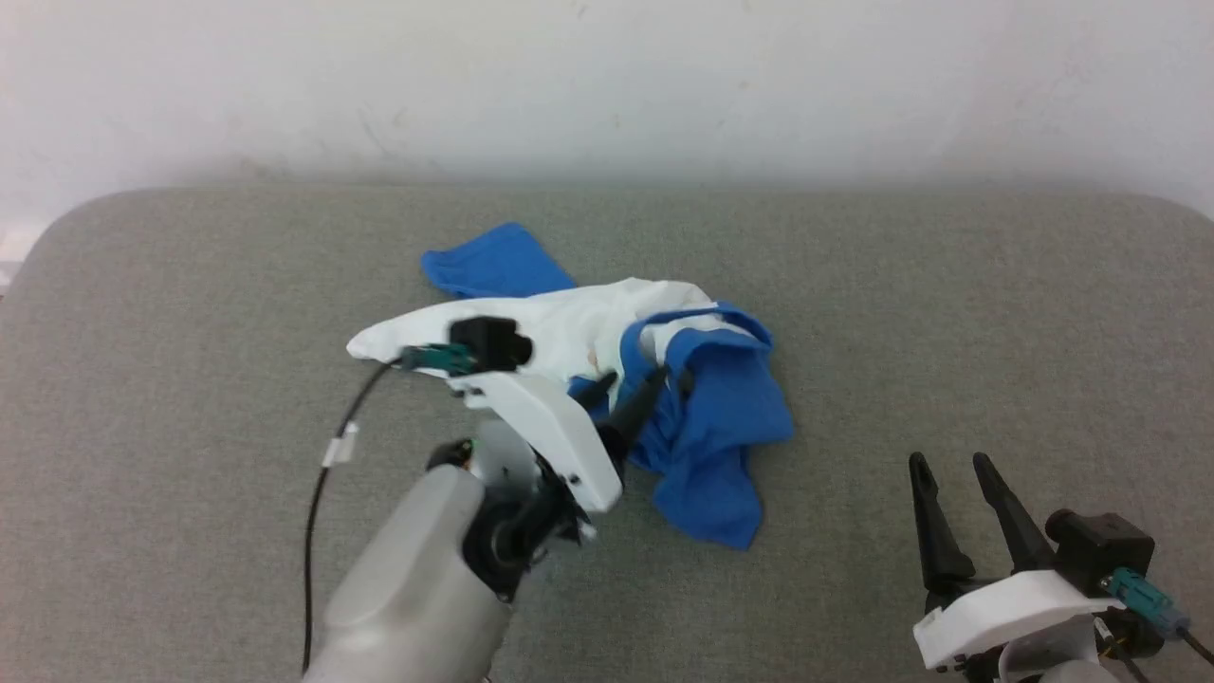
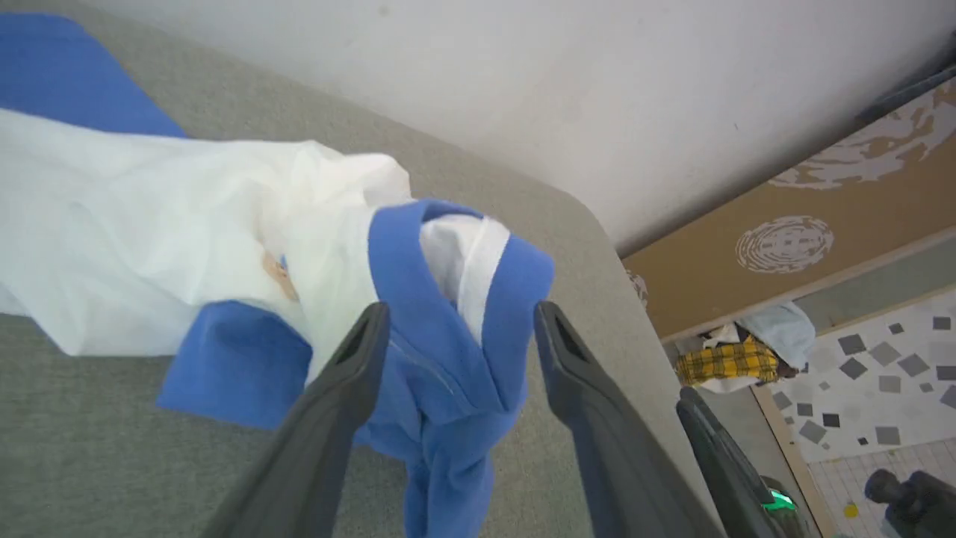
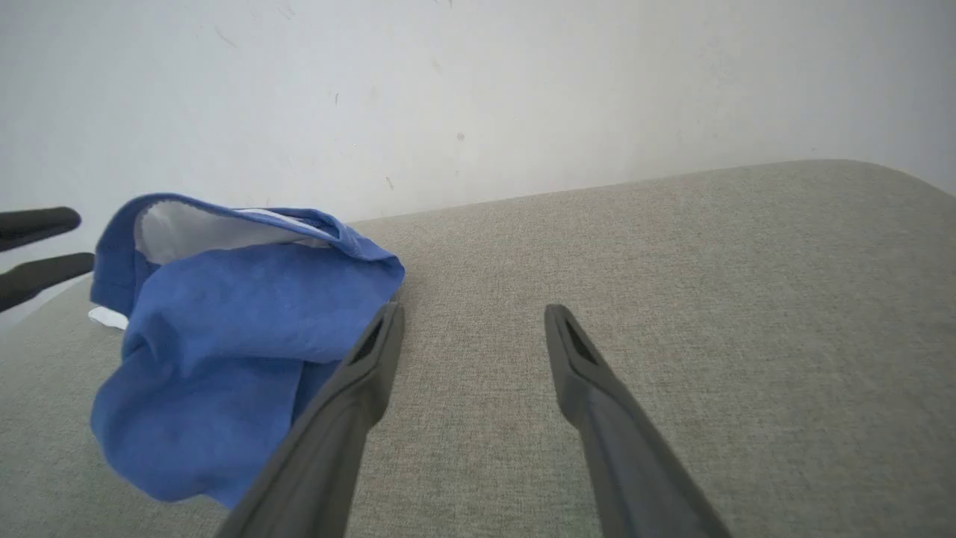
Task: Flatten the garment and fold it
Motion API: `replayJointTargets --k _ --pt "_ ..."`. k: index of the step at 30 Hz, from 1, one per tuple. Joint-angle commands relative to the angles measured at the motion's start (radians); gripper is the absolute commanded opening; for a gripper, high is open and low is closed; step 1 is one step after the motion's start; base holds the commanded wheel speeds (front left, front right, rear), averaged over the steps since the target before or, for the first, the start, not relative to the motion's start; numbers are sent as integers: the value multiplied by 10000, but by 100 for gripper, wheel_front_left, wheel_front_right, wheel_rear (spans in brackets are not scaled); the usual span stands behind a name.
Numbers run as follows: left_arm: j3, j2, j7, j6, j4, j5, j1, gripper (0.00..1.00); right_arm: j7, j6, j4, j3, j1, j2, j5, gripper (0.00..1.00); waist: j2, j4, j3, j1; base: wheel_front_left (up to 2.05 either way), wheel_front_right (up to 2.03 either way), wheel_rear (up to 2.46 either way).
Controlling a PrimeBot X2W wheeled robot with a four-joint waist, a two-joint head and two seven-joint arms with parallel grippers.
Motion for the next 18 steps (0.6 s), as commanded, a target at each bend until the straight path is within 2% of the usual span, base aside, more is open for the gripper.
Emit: replayJointTargets --k 1,7,11,13,16,18 --pt "332 96 -305 127 -265 -162 -78 100 -53 -19 28 -41 123 15 97 100 -1 180 -311 0 0 0 0" --pt "1698 848 -1655 654 -1427 -377 575 100 -53 -19 76 -64 338 15 189 100 -1 338 -696 0 0 0 0" --pt "2060 1857 -3612 1130 -2028 1051 1274 100 -53 -19 95 -52 443 15 201 100 -1 413 -801 0 0 0 0" --pt "1944 2264 -4434 1312 -2134 1869 1714 100 -53 -19 180 -12 478 15 177 100 -1 440 -829 0 0 0 0" --pt "1820 2502 -5018 1649 -2288 2853 2271 100 -53 -19 444 -3 484 15 171 100 -1 506 -797 0 0 0 0" --pt "1826 2444 -5145 1815 -2378 3282 2617 100 5 -19 711 32 415 15 233 100 -1 529 -739 0 0 0 0"
